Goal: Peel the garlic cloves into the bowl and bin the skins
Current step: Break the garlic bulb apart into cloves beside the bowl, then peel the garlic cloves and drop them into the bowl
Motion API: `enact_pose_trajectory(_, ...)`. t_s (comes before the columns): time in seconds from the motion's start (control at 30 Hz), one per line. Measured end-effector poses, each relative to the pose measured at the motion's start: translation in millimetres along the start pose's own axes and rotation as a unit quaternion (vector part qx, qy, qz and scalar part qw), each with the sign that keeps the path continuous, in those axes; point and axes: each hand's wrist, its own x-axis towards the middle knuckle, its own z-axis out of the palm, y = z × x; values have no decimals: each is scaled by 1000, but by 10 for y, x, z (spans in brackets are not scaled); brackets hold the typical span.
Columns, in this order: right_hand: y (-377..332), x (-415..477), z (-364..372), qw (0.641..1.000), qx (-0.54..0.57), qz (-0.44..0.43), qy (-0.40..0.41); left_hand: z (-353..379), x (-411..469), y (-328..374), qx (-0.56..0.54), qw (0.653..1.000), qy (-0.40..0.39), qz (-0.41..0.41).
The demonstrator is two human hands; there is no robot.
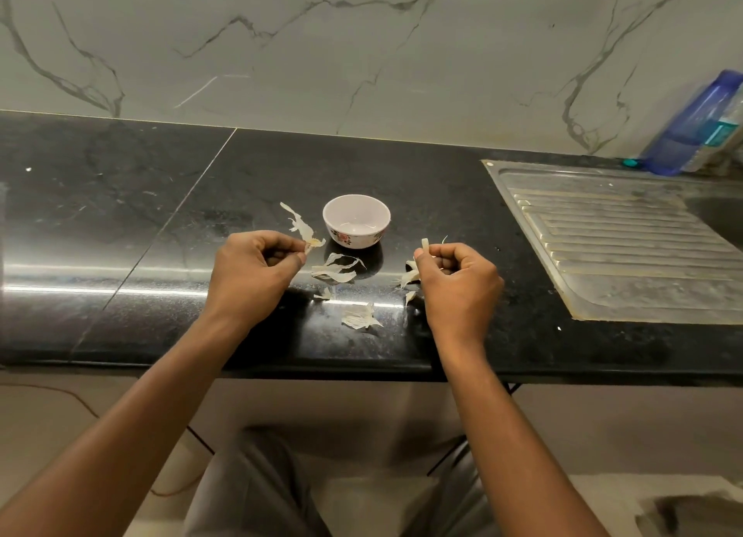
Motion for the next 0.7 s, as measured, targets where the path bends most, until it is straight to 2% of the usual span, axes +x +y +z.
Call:
enact_pose_trajectory(0.33, -10, -4, -6, 1000, -25, 9, 11, -130, 154, -89, 117, 993, 14, -5)
enact_pose_trajectory(0.53, -21, -14, -19, 1000, -15, 7, 10, -121, 191, -95, 96, 995, 28, -1)
enact_pose_trajectory(0.7, -50, -23, -43, 998, 54, 9, 31, -9, 132, 77, 62, 994, 38, 80)
